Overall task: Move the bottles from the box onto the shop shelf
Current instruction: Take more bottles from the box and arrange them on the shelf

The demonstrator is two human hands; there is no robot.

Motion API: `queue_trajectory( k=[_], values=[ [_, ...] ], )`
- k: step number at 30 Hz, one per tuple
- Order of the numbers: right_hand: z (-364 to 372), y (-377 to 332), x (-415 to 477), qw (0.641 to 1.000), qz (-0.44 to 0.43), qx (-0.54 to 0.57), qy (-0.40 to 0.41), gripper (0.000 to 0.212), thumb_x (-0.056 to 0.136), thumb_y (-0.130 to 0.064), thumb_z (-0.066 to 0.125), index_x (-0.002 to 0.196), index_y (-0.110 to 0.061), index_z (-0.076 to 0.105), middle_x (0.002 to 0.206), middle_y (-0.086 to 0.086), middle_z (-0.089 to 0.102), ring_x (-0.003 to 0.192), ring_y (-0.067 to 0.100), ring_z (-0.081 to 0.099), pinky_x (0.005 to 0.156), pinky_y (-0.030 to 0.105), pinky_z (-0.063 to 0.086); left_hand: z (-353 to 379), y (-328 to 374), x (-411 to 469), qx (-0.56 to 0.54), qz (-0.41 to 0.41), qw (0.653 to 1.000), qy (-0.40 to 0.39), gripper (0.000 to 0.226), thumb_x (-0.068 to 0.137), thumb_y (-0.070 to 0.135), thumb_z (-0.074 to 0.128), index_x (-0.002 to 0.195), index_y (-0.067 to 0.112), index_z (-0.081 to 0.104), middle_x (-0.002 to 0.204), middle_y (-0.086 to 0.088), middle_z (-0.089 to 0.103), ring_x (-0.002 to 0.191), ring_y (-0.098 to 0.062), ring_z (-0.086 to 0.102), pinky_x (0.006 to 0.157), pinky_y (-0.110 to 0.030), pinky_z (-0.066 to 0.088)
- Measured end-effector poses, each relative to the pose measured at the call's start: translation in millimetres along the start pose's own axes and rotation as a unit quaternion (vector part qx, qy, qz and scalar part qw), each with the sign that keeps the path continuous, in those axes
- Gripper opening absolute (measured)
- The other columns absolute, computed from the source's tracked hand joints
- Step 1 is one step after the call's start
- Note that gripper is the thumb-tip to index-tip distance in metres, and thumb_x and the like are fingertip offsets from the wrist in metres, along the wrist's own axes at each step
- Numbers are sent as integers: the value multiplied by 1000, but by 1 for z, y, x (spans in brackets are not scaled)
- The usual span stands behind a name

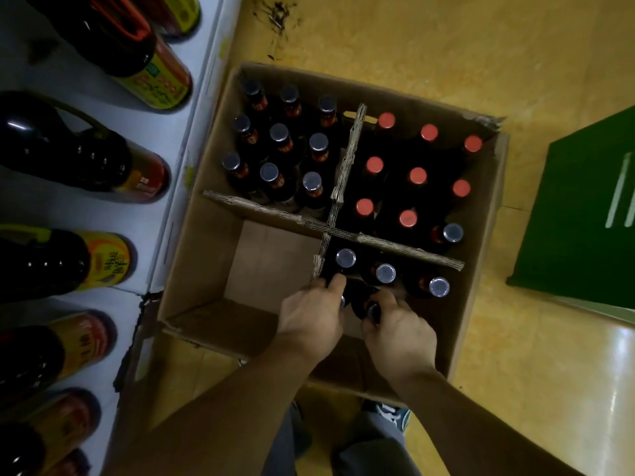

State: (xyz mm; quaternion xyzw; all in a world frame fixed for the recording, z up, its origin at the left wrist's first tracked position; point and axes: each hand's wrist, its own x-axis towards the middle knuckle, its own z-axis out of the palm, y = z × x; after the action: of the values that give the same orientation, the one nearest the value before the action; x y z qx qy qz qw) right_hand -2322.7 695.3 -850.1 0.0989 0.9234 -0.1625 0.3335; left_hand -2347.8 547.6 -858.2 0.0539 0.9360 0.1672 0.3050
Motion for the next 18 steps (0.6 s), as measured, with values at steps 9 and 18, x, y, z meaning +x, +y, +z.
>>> queue_trajectory(
  k=[9,18],
  values=[
    [-29,-6,-36,999,-5,21,24,36,99,-37,56,133,-29,50,120,-4,65,102,21,69,74,28,49,-26,10,-35,-34,-14,999,24,36,96,34,58,127,31,41,120,5,65,106,-22,67,77,-31,47],
    [-109,-32,-101,999,-23,6,45,30,97,-39,56,125,-29,52,118,-5,67,104,20,69,74,29,45,-107,53,-95,-46,-48,996,56,26,94,35,61,115,31,46,107,5,68,99,-23,68,72,-31,43]
  ],
)
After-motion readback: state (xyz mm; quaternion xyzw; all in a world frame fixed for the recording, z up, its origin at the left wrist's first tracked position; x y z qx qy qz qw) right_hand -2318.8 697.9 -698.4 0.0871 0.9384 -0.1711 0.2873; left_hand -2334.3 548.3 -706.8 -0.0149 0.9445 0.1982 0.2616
